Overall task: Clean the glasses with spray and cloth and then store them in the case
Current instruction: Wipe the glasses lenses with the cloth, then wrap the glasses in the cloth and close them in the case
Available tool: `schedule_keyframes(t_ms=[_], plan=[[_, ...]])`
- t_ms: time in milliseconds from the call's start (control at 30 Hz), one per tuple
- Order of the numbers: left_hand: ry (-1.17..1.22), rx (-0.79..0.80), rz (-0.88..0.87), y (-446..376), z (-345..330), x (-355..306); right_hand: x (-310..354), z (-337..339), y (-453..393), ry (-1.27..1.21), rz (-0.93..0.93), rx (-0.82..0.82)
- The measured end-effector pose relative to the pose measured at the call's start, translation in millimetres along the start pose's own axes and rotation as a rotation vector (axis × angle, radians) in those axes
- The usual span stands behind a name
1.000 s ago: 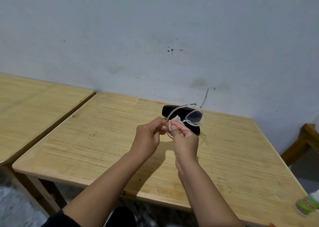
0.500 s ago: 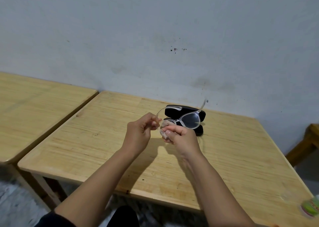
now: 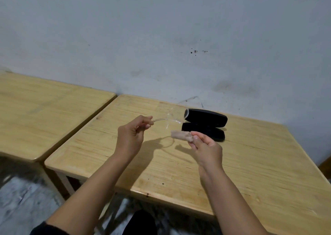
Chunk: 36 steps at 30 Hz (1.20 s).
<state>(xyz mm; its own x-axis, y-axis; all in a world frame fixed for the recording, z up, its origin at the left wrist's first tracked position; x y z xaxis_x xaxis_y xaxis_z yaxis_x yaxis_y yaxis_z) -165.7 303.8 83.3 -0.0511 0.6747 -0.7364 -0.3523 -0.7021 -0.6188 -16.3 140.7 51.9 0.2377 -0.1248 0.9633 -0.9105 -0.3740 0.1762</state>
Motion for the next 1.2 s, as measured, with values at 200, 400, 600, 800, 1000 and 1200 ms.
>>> schedule_keyframes(t_ms=[200,400,600,800,1000,1200], plan=[[-0.235,-0.036,-0.056,-3,73,27,-17,-7,7,-0.120,-0.194,-0.008],[-0.469,0.009,-0.090,1,115,55,-25,-16,19,-0.126,-0.265,-0.006],[-0.589,0.112,-0.018,8,118,71,-30,-18,23,-0.103,-0.287,0.020],[-0.614,0.197,0.045,15,116,82,-32,-17,21,-0.126,-0.291,0.027],[-0.596,0.199,0.006,16,113,79,-33,-19,19,-0.135,-0.289,0.042],[-0.615,0.126,-0.161,10,113,64,-24,-21,19,-0.191,-0.300,0.058]])
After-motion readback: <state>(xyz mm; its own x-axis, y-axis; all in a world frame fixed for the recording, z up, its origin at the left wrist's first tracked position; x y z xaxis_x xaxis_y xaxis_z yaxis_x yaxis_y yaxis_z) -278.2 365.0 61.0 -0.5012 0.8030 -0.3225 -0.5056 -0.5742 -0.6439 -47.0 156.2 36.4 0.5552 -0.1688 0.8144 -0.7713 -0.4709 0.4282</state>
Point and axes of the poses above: each hand's wrist, its own y-axis away from the middle knuckle, its own z-axis out of the back of the hand, x = y × z, the point moved 6 cm from there along -y, towards the middle knuckle, and after that the axes turned 5 degrees about -x, right-handed, at the moved point
